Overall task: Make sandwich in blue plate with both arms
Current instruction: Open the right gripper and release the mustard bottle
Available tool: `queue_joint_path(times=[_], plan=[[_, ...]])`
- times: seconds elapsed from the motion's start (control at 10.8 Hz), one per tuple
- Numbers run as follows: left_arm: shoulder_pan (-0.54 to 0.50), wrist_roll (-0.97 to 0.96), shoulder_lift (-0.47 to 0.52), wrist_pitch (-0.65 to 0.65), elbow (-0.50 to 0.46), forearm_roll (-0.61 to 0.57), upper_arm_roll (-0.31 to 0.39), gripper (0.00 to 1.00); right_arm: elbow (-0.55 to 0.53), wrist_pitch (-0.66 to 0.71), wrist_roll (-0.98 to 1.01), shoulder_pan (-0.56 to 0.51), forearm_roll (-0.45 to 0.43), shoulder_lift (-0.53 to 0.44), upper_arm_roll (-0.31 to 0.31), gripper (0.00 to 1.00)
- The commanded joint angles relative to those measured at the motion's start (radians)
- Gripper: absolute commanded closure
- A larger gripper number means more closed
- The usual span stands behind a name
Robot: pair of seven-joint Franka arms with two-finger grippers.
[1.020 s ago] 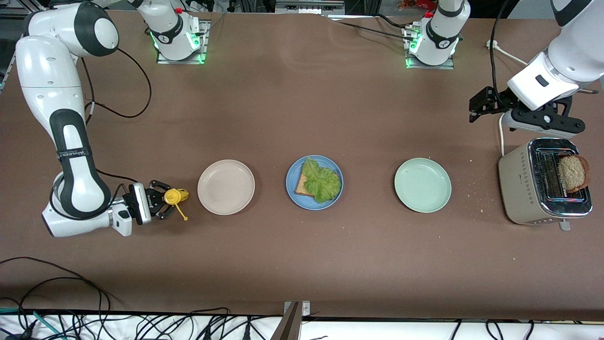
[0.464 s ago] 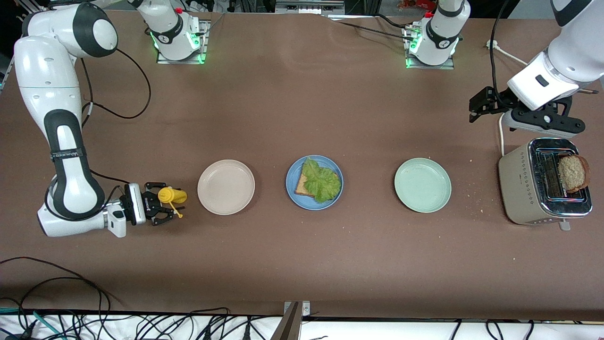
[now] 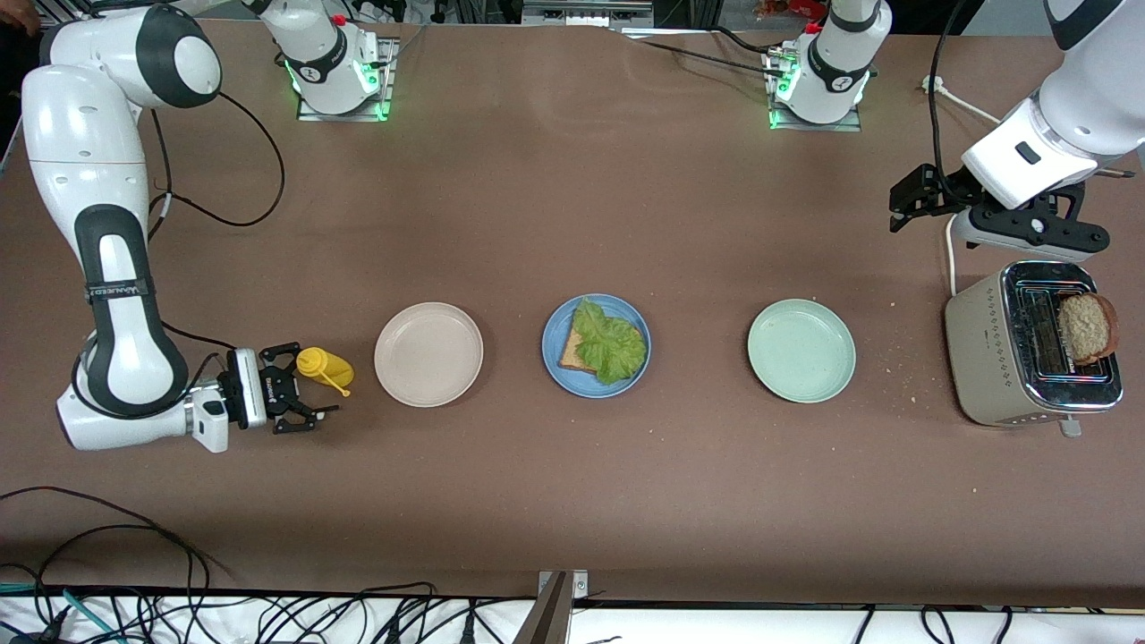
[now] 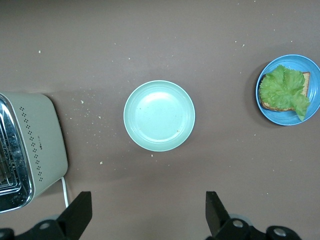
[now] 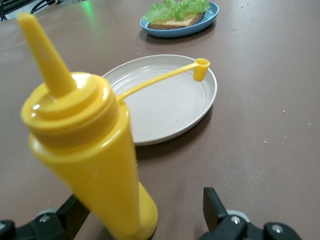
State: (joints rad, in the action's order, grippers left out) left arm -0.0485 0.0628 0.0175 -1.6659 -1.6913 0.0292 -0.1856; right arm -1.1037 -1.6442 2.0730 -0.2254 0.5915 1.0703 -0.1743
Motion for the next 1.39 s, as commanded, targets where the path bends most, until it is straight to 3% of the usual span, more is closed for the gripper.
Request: queue_joint_path(times=[0.0, 0.37, 0.83, 1.02, 1.3], plan=[[-0.004, 0.015, 0.007, 0.015, 0.009, 0.012, 0.002, 0.0, 0.005, 0.017, 0.032, -0.018, -0.058, -0.021, 0.001, 0.0], [-0.01, 0.012, 0.007, 0.015, 0.007, 0.012, 0.002, 0.0, -0.001, 0.03, 0.036, -0.034, -0.148, -0.075, 0.009, 0.0], [-0.016, 0.014, 0.002, 0.044, 0.005, -0.014, 0.006, 0.0, -0.005, 0.057, 0.016, -0.034, -0.191, -0.171, 0.055, 0.0], [-0.017, 0.015, -0.001, 0.044, 0.007, -0.051, 0.009, 0.0, -0.007, 0.061, -0.068, -0.029, -0.237, -0.225, 0.067, 0.0], [-0.077, 0.023, -0.072, 0.044, 0.082, -0.077, 0.022, 0.0, -0.132, 0.054, -0.369, -0.016, -0.298, -0.395, 0.067, 0.0]])
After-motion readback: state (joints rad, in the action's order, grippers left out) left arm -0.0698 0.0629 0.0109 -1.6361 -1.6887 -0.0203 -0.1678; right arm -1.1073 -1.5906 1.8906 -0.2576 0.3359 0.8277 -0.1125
